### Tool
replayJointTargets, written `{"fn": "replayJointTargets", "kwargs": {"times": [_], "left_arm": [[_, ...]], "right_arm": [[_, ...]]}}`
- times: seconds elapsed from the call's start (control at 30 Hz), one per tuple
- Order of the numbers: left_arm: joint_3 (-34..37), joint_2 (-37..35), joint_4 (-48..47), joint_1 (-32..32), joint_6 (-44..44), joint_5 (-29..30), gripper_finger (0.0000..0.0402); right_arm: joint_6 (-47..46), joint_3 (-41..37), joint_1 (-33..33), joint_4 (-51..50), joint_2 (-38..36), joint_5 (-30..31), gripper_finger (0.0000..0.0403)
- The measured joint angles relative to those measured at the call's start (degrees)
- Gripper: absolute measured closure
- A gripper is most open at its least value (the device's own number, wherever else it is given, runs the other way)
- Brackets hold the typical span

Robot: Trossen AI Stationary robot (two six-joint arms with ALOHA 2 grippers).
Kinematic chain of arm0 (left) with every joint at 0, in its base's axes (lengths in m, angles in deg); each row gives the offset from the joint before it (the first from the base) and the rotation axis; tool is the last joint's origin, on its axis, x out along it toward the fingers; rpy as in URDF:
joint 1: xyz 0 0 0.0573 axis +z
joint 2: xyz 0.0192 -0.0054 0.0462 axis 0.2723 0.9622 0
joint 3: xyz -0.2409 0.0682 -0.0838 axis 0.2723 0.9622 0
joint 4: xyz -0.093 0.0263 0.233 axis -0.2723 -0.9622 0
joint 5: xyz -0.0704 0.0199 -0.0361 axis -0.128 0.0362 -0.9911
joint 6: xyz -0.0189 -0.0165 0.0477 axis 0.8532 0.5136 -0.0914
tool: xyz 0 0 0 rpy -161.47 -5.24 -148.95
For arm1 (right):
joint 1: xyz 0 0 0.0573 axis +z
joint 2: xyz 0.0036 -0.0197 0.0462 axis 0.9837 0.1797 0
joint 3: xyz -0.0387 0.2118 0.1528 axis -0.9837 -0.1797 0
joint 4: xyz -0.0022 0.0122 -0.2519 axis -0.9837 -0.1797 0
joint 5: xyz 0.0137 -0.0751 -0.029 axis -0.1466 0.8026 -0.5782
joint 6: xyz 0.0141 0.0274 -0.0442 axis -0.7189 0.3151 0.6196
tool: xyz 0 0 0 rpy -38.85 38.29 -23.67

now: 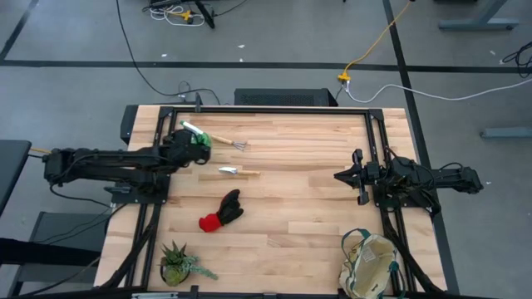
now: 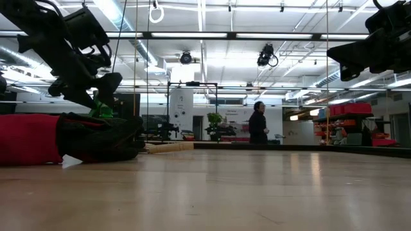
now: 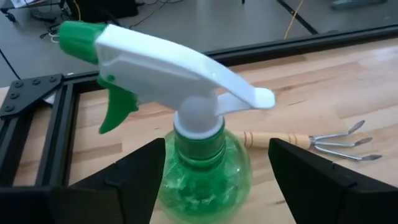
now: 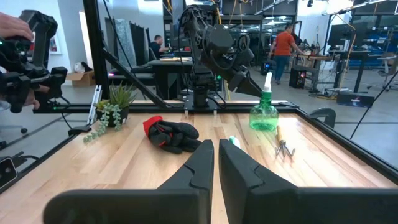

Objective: Pick & Place Garden tools in Gardening bag
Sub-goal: Put the green spray bottle into the gardening bag

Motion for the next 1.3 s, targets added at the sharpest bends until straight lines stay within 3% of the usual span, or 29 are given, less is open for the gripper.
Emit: {"fn": "replayJointTargets", "kwargs": {"times": [1.3], "left_arm": [[0.0, 16.9, 14.5, 0.1, 3.5, 14.6, 0.0106]], "right_arm": [[0.0, 0.0, 0.0, 0.0, 0.0, 0.0, 0.0373]]}}
